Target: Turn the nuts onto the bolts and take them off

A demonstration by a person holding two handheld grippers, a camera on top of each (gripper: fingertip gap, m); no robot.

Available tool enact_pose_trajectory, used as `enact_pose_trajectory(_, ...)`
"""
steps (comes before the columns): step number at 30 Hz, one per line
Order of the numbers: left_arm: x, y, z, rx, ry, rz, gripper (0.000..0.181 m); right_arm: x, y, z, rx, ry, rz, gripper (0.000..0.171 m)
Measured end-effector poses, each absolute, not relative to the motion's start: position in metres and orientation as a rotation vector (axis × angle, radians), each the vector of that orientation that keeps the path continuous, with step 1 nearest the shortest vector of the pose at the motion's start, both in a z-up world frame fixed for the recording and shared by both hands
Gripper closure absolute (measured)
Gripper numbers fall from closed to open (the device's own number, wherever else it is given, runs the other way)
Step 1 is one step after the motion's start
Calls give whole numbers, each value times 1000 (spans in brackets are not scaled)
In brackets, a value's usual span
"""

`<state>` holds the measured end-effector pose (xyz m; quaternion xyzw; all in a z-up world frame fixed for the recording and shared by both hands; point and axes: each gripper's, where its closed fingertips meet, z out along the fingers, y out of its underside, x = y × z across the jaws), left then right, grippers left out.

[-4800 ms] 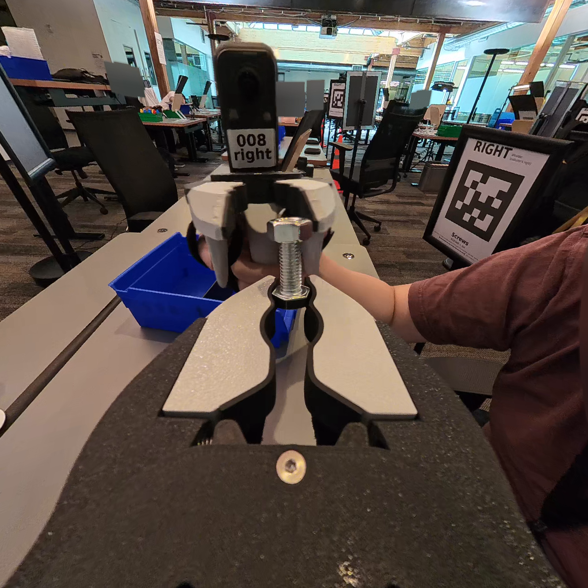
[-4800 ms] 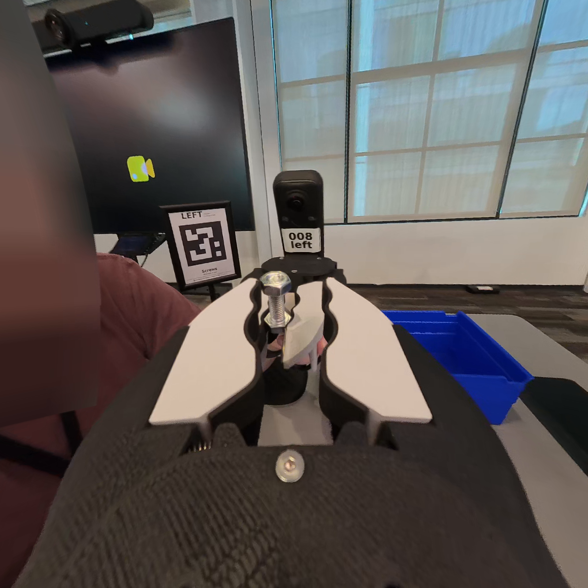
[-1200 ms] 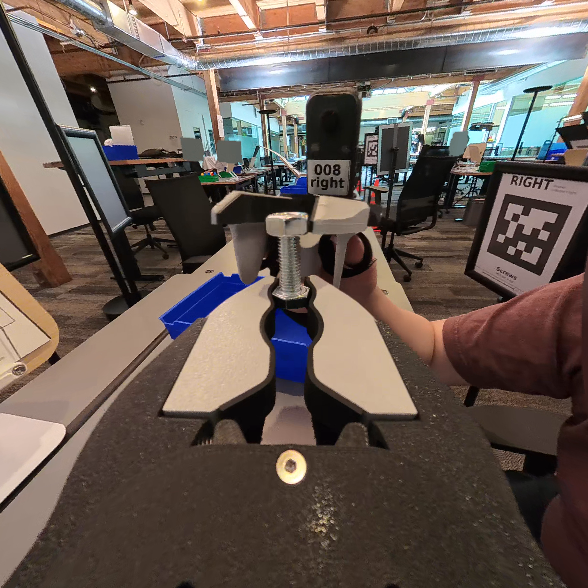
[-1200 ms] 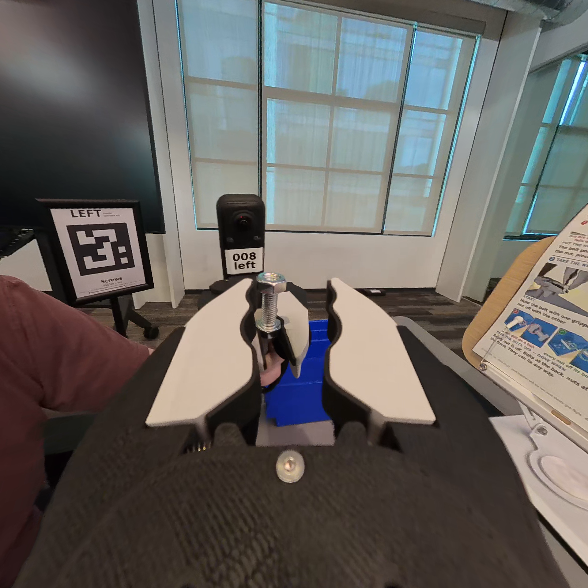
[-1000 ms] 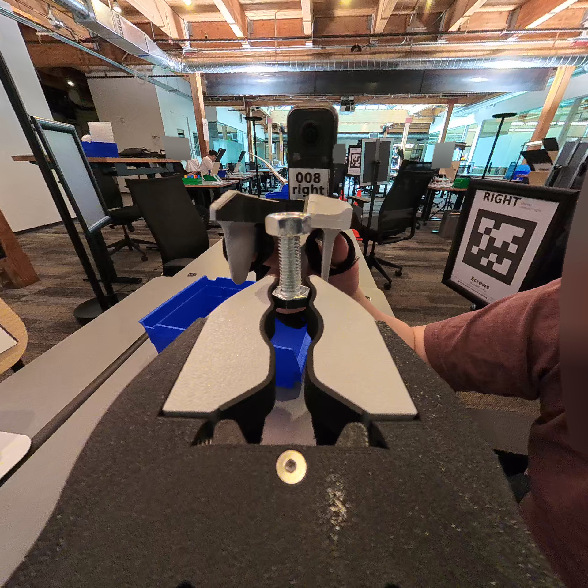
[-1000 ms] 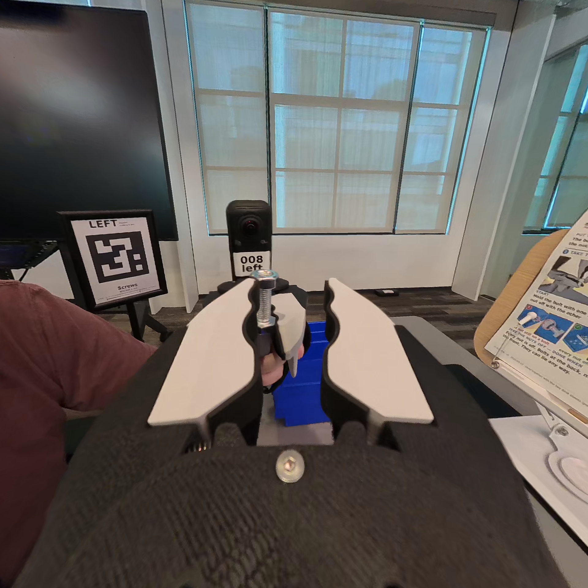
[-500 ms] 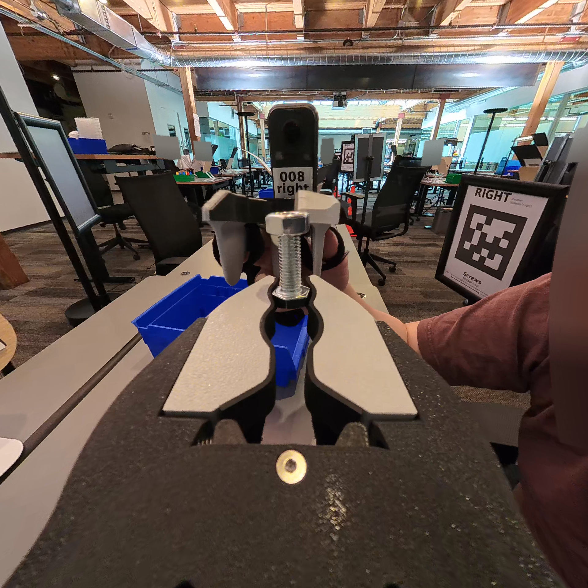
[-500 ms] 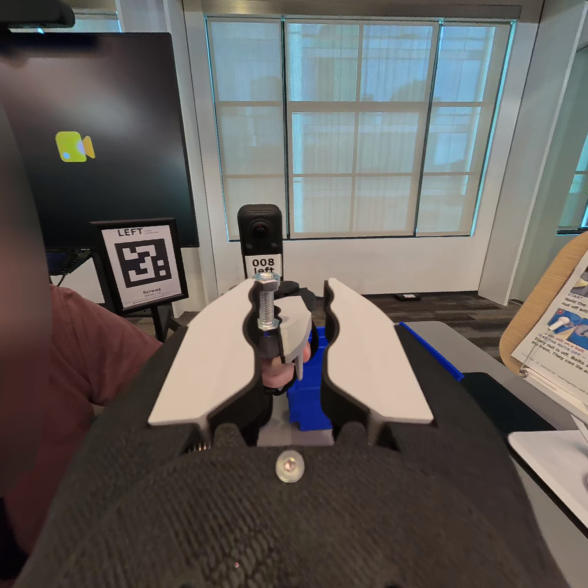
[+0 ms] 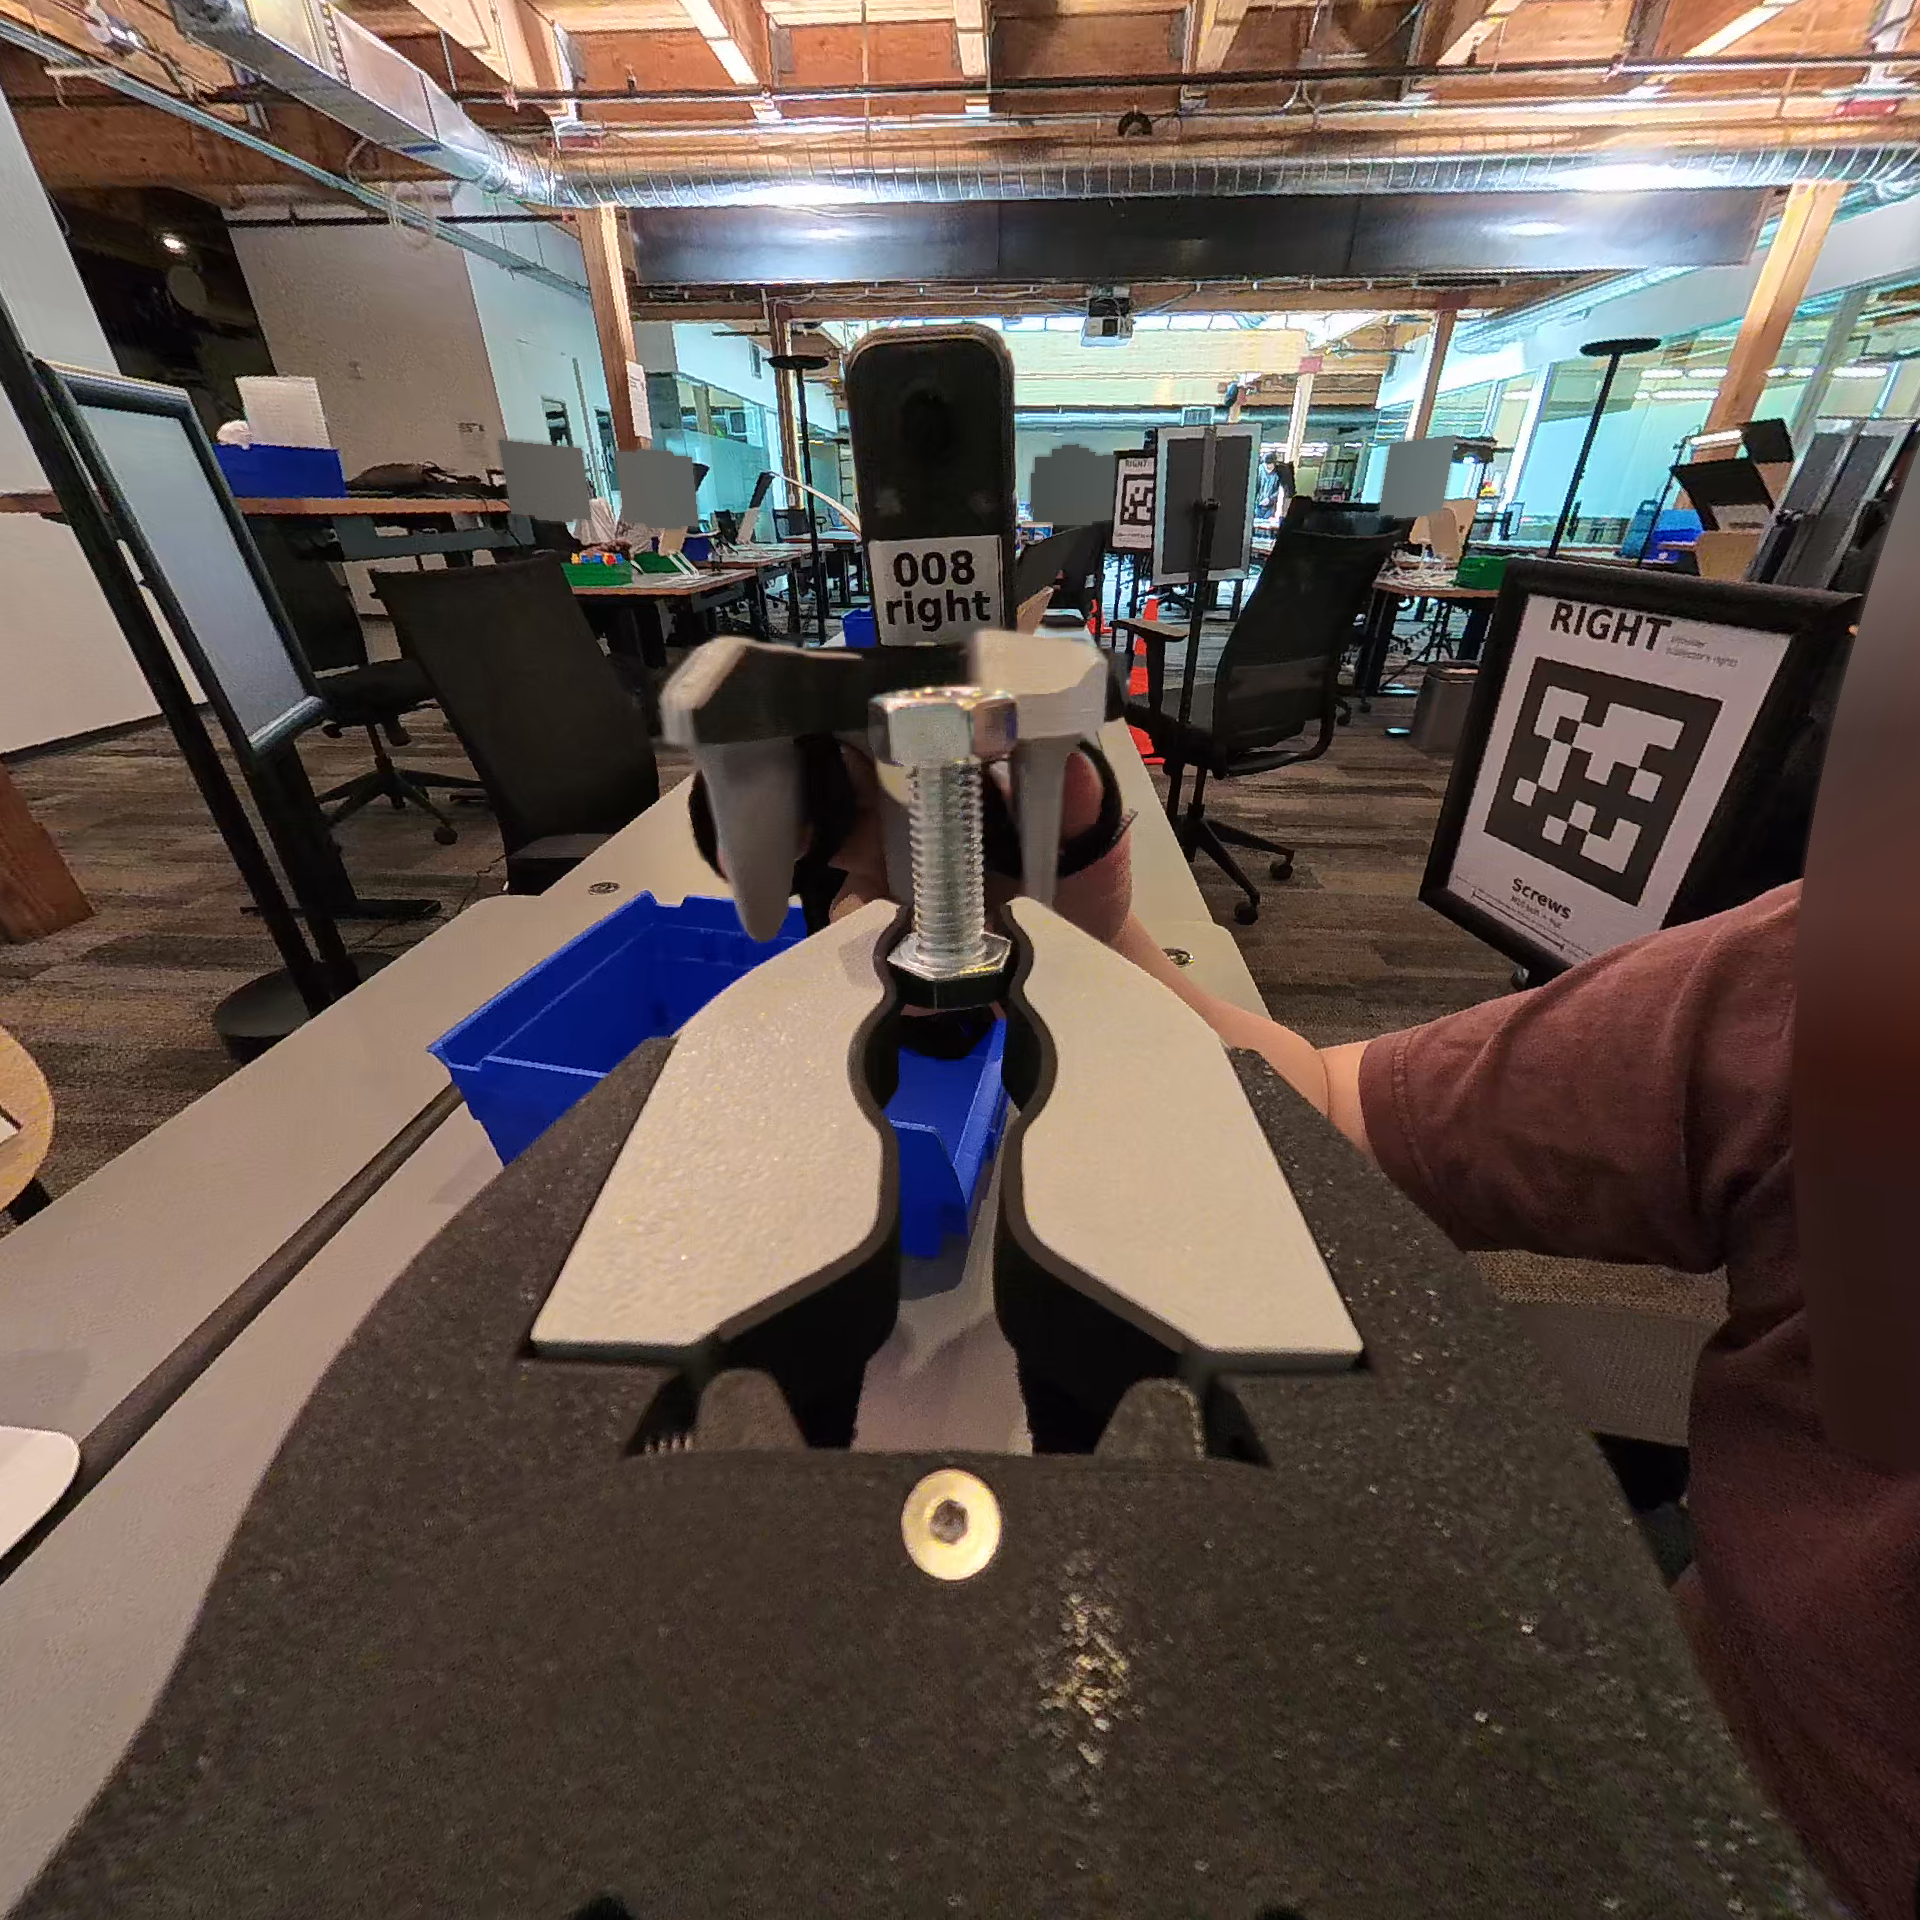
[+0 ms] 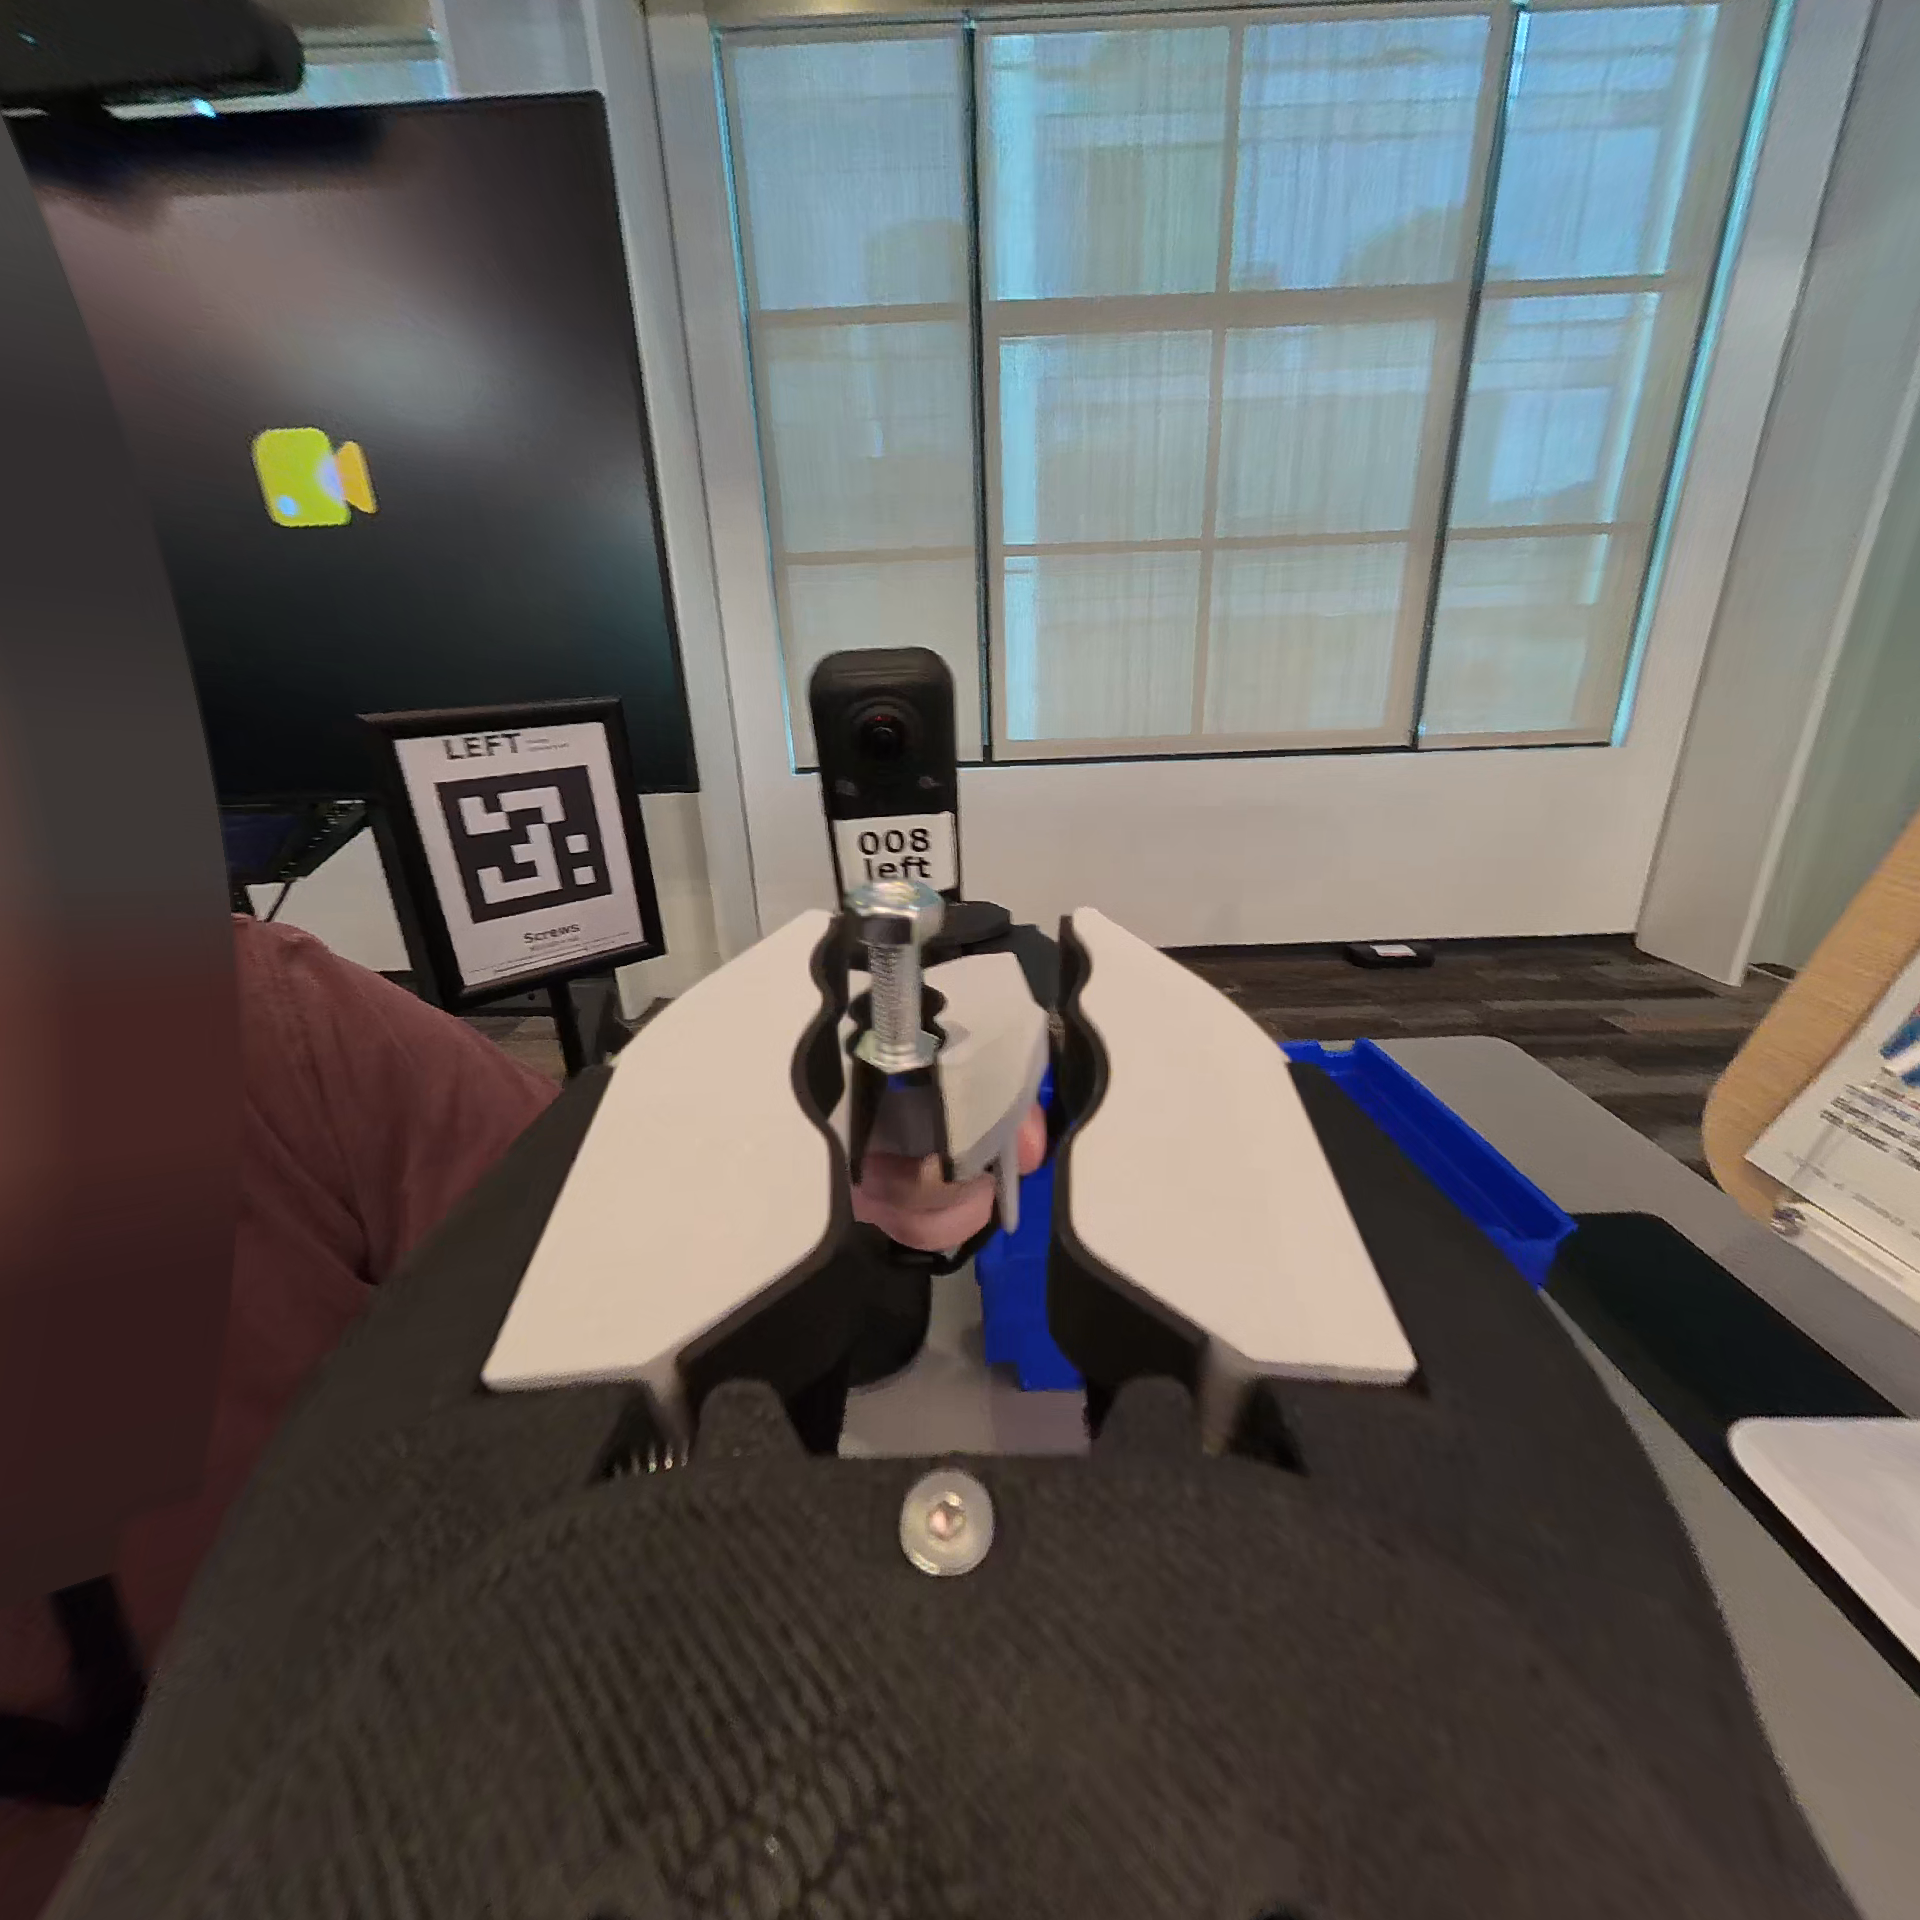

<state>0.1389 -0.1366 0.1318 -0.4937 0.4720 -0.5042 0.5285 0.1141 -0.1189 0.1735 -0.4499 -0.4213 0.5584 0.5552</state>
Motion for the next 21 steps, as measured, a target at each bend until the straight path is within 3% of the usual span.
enact_pose_trajectory(21, 141, -137, 129, -1184, 1143, -1197, 167, 108, -131, 173, -1056, -1042, 1367, 137)
